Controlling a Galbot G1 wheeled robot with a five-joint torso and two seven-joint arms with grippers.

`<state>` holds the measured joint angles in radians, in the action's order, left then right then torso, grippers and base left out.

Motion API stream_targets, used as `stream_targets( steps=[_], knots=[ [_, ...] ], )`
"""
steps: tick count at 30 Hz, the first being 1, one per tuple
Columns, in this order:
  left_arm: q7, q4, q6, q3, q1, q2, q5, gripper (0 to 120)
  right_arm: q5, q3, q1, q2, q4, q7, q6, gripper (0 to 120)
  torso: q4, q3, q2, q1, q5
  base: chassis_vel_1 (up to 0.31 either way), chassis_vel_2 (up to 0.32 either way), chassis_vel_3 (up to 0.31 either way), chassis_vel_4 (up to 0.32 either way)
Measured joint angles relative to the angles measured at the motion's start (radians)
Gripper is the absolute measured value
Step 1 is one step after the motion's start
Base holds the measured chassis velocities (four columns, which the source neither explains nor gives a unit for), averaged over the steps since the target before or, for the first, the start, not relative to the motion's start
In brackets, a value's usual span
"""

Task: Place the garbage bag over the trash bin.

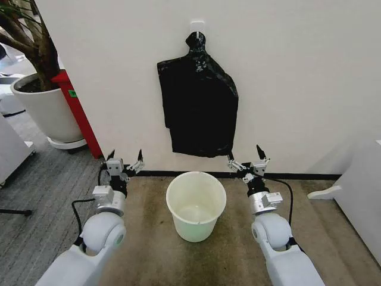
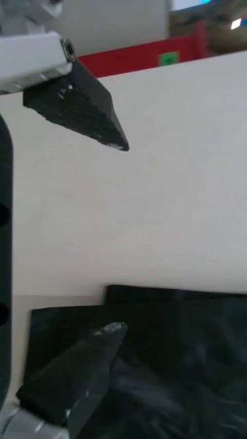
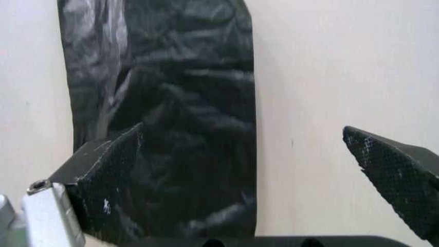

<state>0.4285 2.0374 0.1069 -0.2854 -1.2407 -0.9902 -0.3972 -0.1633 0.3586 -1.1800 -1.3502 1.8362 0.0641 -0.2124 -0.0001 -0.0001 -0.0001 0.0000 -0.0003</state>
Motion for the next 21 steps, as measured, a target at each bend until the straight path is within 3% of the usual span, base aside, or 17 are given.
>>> stream_targets(
  steps=[5,11,15,21],
  knots=[
    [-0.007,0.004,0.009,-0.008,-0.006,0.006,0.002,97,-0.064,-0.025,0.041,0.03,0.028,0.022,0.035,100,0.0,0.0,0.0,0.0,0.0002,0.0,0.0,0.0,0.0],
    [-0.028,-0.016,0.05,-0.031,-0.022,0.008,-0.006,98,-0.26,-0.097,0.165,0.119,0.119,0.089,0.145,100,0.0004,0.0,0.0,0.0,-0.0003,0.0,0.0,0.0,0.0],
    [-0.031,-0.067,0.103,-0.037,-0.01,-0.01,-0.007,97,-0.277,-0.104,0.173,0.126,0.126,0.095,0.156,100,0.0,0.0,0.0,0.0,0.0,0.0,0.0,0.0,0.0],
    [-0.027,-0.102,0.114,-0.045,0.003,-0.041,-0.007,95,-0.303,-0.119,0.202,0.131,0.117,0.098,0.157,100,-0.0006,0.0,0.0,0.0,0.0002,0.0,0.0,0.0,0.0]
  ],
)
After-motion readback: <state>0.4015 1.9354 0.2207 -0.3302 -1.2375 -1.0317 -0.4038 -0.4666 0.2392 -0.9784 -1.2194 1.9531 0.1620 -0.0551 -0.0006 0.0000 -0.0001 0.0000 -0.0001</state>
